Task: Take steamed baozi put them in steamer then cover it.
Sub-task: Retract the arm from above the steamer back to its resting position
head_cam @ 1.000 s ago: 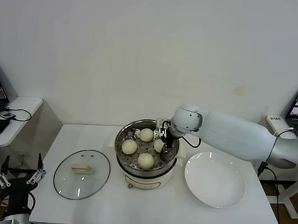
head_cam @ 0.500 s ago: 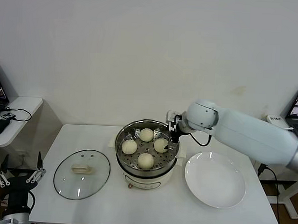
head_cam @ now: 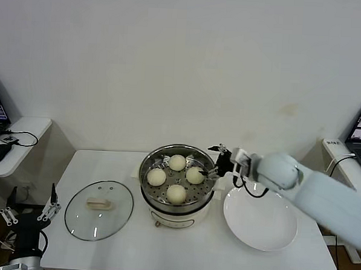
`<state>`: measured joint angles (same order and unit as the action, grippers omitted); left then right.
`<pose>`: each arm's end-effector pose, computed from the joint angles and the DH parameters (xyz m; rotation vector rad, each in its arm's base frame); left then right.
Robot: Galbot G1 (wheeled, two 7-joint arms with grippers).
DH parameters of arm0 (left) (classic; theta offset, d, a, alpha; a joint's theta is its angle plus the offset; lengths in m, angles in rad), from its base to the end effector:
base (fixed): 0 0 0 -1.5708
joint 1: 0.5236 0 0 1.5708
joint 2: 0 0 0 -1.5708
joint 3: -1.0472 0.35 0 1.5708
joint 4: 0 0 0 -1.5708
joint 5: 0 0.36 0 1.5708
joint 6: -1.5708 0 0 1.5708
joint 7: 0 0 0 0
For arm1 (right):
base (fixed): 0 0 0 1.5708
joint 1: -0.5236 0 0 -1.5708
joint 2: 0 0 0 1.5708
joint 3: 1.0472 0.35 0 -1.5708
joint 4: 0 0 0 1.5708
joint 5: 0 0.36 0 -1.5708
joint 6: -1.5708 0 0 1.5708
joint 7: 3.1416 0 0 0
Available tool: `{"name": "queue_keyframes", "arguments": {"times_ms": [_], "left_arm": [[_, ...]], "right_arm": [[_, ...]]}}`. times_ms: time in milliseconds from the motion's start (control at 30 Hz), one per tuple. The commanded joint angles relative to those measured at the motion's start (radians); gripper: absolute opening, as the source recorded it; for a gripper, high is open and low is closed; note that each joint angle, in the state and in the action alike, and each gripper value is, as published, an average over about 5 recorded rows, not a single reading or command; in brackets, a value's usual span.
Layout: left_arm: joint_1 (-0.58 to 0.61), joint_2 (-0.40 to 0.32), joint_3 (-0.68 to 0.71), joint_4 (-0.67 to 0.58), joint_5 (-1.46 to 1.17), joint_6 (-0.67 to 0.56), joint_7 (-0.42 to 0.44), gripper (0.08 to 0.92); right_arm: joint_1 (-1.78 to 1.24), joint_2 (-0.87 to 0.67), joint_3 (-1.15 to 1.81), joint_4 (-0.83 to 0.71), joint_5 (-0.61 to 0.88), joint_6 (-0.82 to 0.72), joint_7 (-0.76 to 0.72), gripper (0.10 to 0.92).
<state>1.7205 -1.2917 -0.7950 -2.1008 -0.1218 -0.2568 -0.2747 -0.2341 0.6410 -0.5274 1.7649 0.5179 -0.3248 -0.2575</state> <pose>0.1475 0.1263 -0.2949 -0.4557 2.8933 0.3588 0.4210 -0.0415 -0.1567 1.1989 -2.5090 0.9772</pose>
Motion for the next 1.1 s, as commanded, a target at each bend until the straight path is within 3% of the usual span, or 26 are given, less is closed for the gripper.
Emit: {"name": "queue_keyframes", "arguments": {"times_ms": [33, 200, 600, 967, 1100], "left_arm": [[0.004, 0.0, 0.019, -0.002, 0.008, 0.025, -0.014, 0.823], [0.007, 0.003, 0.039, -0.013, 0.025, 0.093, -0.034, 0.823], [-0.032, 0.045, 0.086, 0.118, 0.386, 0.164, -0.026, 0.823], [0.027, 0.107, 0.007, 0.23, 1.094, 0.073, 0.009, 0.823], [0.045, 0.128, 0.002, 0.257, 1.244, 0.055, 0.028, 0.823]], "right_arm": [[-0.776, 0.161, 0.781, 0.053, -0.161, 0.361, 0.151, 0.823], [-0.988, 0.373, 1.044, 0.015, -0.301, 0.477, 0.073, 0.823], [-1.293, 0.694, 1.371, 0.116, -0.358, 0.52, -0.006, 0.823], [-1.385, 0.788, 1.448, 0.179, -0.419, 0.488, 0.054, 0.823], [-1.385, 0.802, 1.452, 0.163, -0.429, 0.492, 0.069, 0.823]]}}
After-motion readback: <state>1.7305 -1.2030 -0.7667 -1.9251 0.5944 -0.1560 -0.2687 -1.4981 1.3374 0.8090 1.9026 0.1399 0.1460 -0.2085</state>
